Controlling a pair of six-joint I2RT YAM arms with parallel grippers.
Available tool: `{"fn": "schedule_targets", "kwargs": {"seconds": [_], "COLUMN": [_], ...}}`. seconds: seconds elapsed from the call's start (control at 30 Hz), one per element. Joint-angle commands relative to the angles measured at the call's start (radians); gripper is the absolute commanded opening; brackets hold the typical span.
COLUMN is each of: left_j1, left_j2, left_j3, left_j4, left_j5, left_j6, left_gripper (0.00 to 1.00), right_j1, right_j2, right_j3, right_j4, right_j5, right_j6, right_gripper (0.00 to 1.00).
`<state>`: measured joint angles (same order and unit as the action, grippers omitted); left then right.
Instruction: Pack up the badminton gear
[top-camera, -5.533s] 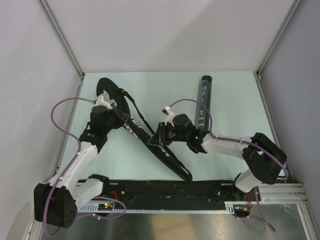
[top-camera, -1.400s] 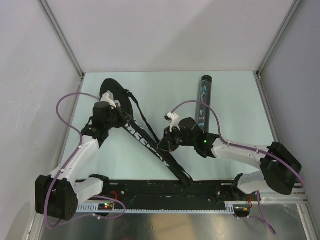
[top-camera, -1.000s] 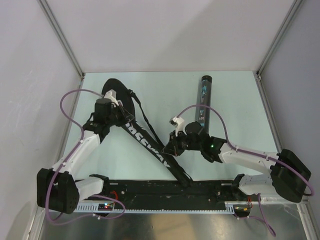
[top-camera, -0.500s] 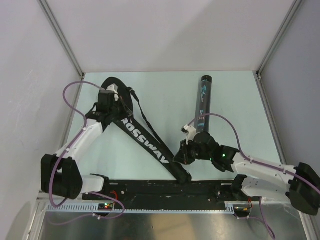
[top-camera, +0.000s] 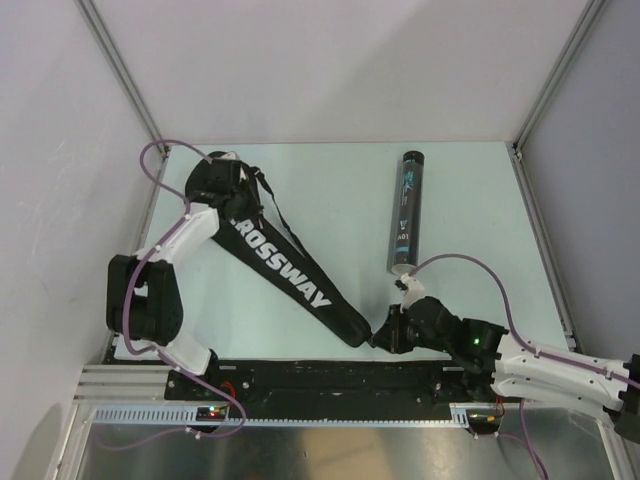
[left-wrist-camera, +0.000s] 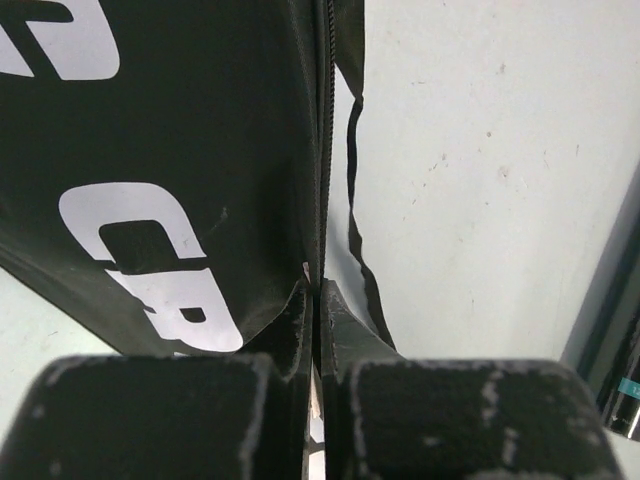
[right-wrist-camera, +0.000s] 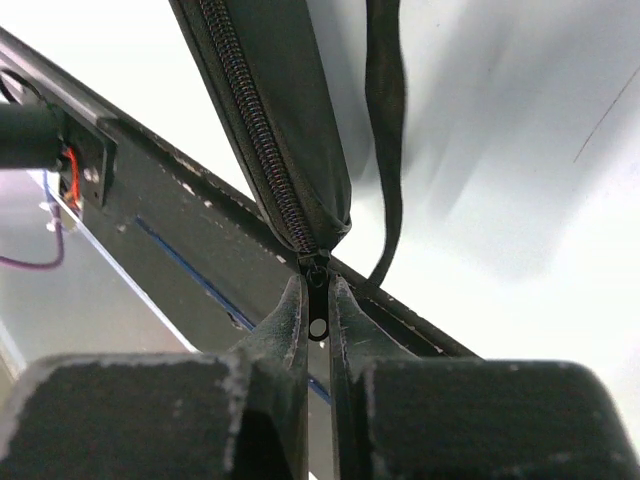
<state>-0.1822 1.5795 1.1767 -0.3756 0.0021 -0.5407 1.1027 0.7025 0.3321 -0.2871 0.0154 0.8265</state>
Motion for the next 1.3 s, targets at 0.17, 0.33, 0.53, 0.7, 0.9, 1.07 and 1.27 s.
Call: {"fn": "schedule_targets", "kwargs": {"seconds": [0.17, 0.33, 0.53, 0.7, 0.9, 1.07, 1.27], "left_j1": [0.039, 0.039, 0.038, 0.012, -0.083, -0.204, -0.300], "left_j2": [0.070, 0.046, -0.044, -0.174, -0.384, -0.606, -0.812], "left_j3": [0.136, 0.117, 0.122, 0.095, 0.017, -0.112, -0.304], "left_j4": [0.129, 0.123, 0.092, 0.068, 0.058, 0.065, 0.133], "left_j5": [-0.150, -0.150, -0.116, -0.066, 0.070, 0.136, 0.237], "left_j6": [0.070, 0.062, 0.073, 0.080, 0.131, 0.168, 0.152], "left_gripper": [0.00, 0.26, 0.69, 0.96, 1.00, 1.00, 1.00], "right_j1": [0.047, -0.042, -0.153, -0.160, -0.158, -0.158, -0.158], "right_j2": [-0.050, 0.006, 0.052, 0.018, -0.048, -0.099, -0.187], "right_j3": [-0.080, -0.008, 0.109, 0.230, 0.365, 0.470, 0.504], "right_j4": [-0.077, -0.032, -0.100, -0.198, -0.275, -0.359, -0.368], "right_j5": [0.046, 0.165, 0.262, 0.328, 0.388, 0.472, 0.487], "right_j6": [0.095, 0.017, -0.083, -0.138, -0.206, -0.216, -0.227], "right_gripper": [0.00, 0.29, 0.75, 0.95, 0.99, 1.00, 0.99]}}
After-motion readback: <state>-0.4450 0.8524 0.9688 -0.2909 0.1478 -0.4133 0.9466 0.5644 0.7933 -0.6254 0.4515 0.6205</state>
